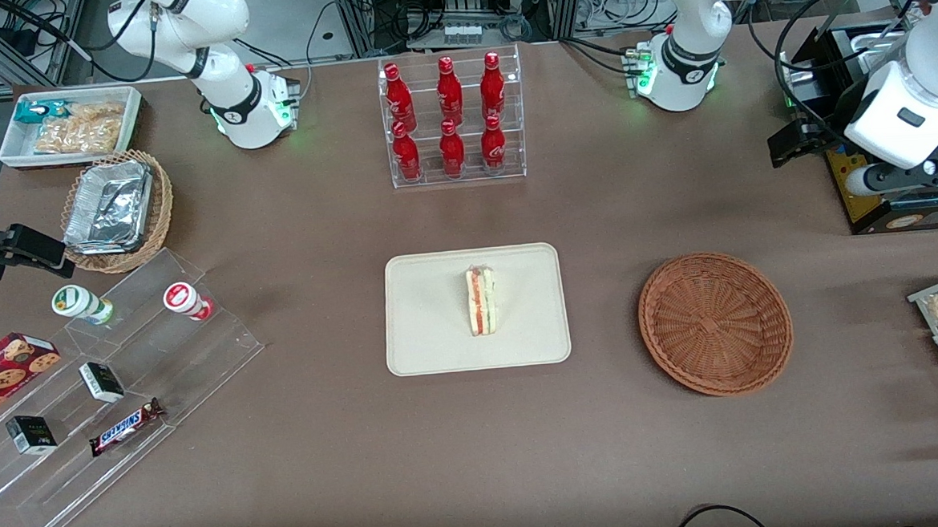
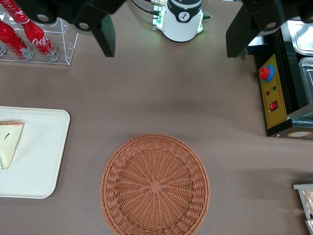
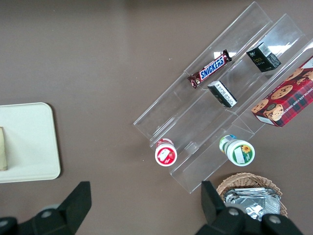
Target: Place sandwich from basket to tray
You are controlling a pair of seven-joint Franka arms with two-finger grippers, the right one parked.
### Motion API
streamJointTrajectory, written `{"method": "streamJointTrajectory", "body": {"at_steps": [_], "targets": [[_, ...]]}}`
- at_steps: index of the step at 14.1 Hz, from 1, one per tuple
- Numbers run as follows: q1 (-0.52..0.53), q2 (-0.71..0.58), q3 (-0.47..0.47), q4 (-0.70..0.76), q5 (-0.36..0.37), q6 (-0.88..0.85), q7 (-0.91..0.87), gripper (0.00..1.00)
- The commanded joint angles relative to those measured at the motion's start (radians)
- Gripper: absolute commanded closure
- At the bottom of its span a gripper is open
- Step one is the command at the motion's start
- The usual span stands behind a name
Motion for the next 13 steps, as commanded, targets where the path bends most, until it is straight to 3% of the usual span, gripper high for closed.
{"method": "streamJointTrajectory", "body": {"at_steps": [1,4,13], "targets": [[0.019,-0.038,-0.049,-0.026,0.011,0.010,0.015,0.00],[0.241,-0.046,-0.257,-0.036,0.011,0.011,0.015,0.00],[0.253,-0.030,-0.261,-0.023,0.023,0.014,0.015,0.00]]}}
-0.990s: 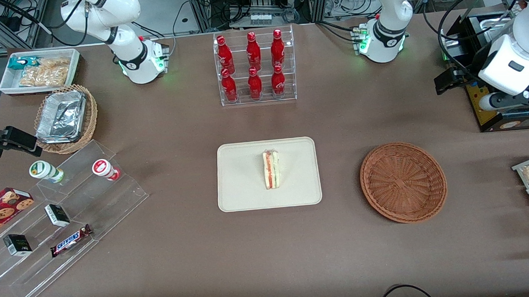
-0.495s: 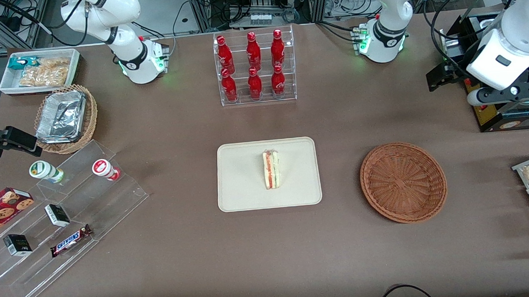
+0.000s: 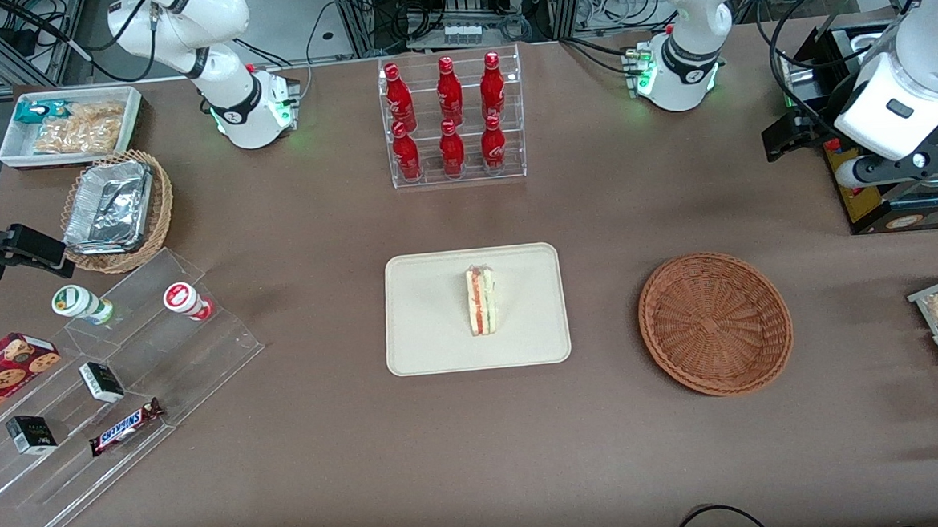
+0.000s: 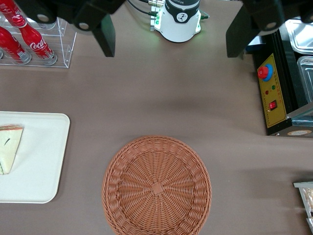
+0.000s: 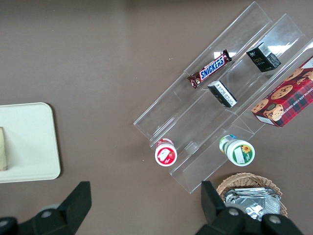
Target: Place sandwich from basket to tray
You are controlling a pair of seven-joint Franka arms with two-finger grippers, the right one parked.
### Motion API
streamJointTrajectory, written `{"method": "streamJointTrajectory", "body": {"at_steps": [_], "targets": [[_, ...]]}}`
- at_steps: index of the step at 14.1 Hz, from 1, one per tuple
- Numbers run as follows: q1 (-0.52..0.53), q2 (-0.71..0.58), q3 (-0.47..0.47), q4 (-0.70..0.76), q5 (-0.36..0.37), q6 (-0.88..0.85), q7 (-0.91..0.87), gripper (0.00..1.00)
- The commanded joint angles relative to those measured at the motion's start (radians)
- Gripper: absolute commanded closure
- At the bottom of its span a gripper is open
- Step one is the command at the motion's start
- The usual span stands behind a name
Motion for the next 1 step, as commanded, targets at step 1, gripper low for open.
{"method": "streamJointTrajectory", "body": {"at_steps": [1], "targets": [[0.023,-0.006,-0.017,-0.004,0.015,0.010,0.013,0.00]]}}
